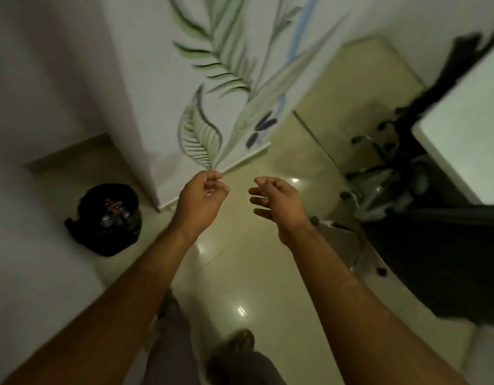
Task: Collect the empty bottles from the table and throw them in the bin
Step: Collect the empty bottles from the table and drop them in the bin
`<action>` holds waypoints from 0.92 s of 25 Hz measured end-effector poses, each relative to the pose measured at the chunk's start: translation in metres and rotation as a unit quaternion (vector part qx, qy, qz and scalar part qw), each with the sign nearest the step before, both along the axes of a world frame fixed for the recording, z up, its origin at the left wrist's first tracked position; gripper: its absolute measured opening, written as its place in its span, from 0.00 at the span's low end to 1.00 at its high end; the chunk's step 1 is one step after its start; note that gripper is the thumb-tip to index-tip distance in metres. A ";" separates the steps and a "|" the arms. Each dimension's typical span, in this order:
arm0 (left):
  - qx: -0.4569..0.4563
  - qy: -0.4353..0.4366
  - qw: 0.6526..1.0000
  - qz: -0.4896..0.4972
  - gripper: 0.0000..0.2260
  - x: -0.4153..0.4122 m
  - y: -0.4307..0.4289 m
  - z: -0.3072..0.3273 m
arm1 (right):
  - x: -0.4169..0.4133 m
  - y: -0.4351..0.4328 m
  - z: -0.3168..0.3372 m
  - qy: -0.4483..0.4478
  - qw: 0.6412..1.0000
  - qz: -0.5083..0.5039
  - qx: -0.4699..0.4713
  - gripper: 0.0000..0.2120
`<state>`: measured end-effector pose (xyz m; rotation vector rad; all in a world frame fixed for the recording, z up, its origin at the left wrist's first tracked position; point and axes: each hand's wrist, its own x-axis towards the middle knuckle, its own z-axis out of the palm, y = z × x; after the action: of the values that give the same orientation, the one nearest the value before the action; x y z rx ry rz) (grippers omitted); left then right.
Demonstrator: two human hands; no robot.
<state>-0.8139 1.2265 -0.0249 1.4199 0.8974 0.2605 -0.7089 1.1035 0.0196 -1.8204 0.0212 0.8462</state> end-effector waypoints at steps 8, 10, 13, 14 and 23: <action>0.036 -0.134 0.950 -0.278 0.11 0.101 -0.306 0.140 | 0.011 -0.356 0.127 -0.116 0.948 -0.283 0.092 0.07; 0.028 -0.152 0.935 -0.318 0.10 0.109 -0.396 0.161 | 0.001 -0.441 0.147 -0.141 0.927 -0.332 0.107 0.07; 0.042 -0.167 0.906 -0.388 0.11 0.112 -0.534 0.187 | -0.019 -0.571 0.167 -0.174 0.892 -0.402 0.112 0.06; 0.049 -0.173 0.895 -0.408 0.12 0.112 -0.574 0.198 | -0.027 -0.610 0.173 -0.184 0.882 -0.421 0.108 0.05; 0.058 -0.240 0.808 -0.534 0.15 0.137 -0.850 0.278 | -0.036 -0.887 0.226 -0.254 0.785 -0.556 0.105 0.02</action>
<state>-0.6770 0.3767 0.2531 1.6551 -0.4077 -0.1956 -0.7448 0.2169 0.2452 -1.4003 0.5750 -0.4740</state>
